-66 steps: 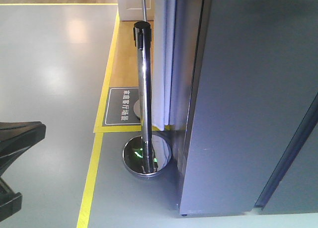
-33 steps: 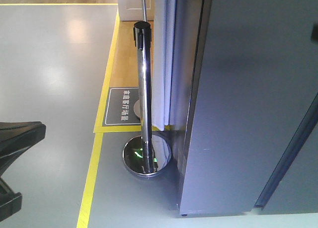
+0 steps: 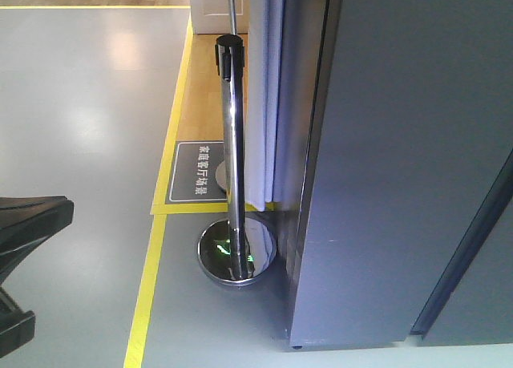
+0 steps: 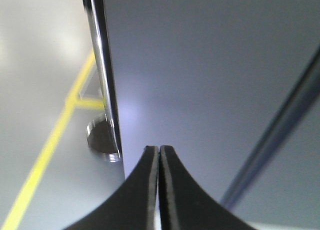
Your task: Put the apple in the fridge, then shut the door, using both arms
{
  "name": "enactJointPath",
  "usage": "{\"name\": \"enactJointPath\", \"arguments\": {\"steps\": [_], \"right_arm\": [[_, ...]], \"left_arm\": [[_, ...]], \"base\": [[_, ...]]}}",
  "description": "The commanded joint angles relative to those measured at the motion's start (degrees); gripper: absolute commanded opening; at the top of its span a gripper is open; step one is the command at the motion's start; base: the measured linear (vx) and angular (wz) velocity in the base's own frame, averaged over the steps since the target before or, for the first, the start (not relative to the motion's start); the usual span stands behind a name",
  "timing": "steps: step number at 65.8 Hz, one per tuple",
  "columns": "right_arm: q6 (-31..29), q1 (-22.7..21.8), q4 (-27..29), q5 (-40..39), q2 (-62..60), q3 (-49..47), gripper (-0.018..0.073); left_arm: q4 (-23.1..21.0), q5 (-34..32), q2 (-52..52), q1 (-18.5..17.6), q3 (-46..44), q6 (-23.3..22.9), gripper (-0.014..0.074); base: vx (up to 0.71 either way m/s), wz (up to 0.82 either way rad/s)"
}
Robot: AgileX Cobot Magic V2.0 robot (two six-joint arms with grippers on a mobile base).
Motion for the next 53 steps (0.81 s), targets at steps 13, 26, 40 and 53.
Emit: {"name": "enactJointPath", "arguments": {"steps": [13,26,40,53], "right_arm": [[4.2,0.1,-11.5,8.3,-7.0,2.1,-0.0002],[5.1,0.2,-10.4,10.3,-12.1,3.3,-0.0002],[4.9,1.8,-10.3,15.7,-15.6,3.3,-0.0002],[5.5,2.0,-11.2,16.4,-16.1,3.3,-0.0002]], "left_arm": [[-0.5,-4.2,-0.1,0.1,-1.5,-0.6,-0.0006],[-0.5,-4.2,-0.1,0.1,-1.5,-0.6,-0.0006],[-0.5,-4.2,-0.1,0.1,-1.5,-0.6,-0.0006],[-0.5,-4.2,-0.1,0.1,-1.5,-0.6,-0.0006]], "base": [[0.00,0.00],[0.00,0.00],[0.00,0.00],[0.00,0.00]]}}
